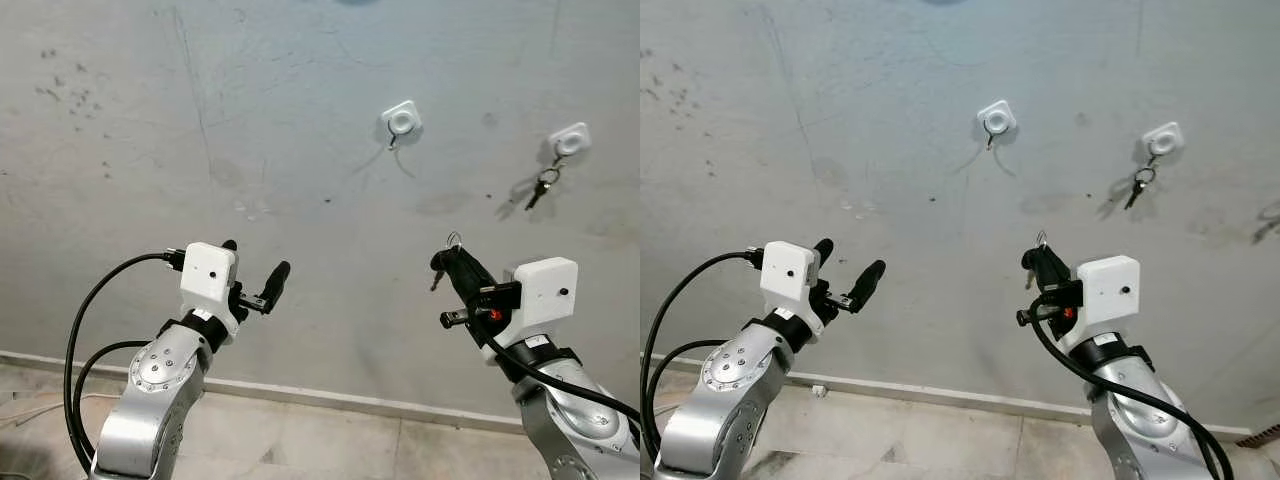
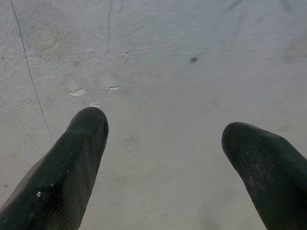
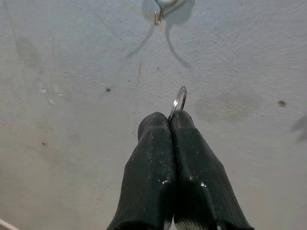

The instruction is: Hang keys on a hook

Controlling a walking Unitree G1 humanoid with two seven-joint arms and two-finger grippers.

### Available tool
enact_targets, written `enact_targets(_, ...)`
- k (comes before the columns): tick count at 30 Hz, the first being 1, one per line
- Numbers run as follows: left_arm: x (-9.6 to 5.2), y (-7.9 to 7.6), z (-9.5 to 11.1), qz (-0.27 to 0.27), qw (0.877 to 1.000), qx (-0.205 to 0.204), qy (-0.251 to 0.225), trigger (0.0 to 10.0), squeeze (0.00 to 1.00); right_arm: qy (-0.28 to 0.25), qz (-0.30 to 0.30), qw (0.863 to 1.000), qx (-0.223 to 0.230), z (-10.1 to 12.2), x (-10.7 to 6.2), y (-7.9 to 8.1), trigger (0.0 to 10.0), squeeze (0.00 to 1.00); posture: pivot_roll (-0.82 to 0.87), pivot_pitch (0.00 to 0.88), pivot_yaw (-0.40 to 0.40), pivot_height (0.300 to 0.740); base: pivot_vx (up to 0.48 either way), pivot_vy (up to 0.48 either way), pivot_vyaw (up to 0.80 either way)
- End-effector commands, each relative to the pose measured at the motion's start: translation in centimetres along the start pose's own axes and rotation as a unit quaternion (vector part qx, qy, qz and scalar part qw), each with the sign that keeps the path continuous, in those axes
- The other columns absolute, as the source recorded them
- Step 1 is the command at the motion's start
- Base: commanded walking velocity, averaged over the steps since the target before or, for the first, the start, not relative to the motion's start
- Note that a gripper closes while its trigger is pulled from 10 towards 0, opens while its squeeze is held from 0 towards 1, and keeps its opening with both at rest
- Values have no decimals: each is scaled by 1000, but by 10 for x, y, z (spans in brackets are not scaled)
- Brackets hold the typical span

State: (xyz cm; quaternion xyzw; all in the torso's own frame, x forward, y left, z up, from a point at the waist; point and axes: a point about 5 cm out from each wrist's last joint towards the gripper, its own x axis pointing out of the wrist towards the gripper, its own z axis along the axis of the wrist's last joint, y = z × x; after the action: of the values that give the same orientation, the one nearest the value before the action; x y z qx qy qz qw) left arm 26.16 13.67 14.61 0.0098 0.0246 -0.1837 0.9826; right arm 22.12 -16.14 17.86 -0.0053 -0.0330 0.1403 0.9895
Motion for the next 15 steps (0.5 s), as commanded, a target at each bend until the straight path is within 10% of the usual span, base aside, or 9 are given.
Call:
enact_targets(1,-2,-1,4,-2,1000,5,-4,10000,0,-15,4,1000,-6,8,1,0,10000,0,148,0,-31,740,375,0,0)
enact_targets(15,-2,2,2,7,1000,8,2,10000,0,-16,10,1000,-3,9,4,2,10000,0,158,0,-31,740,101,0,0)
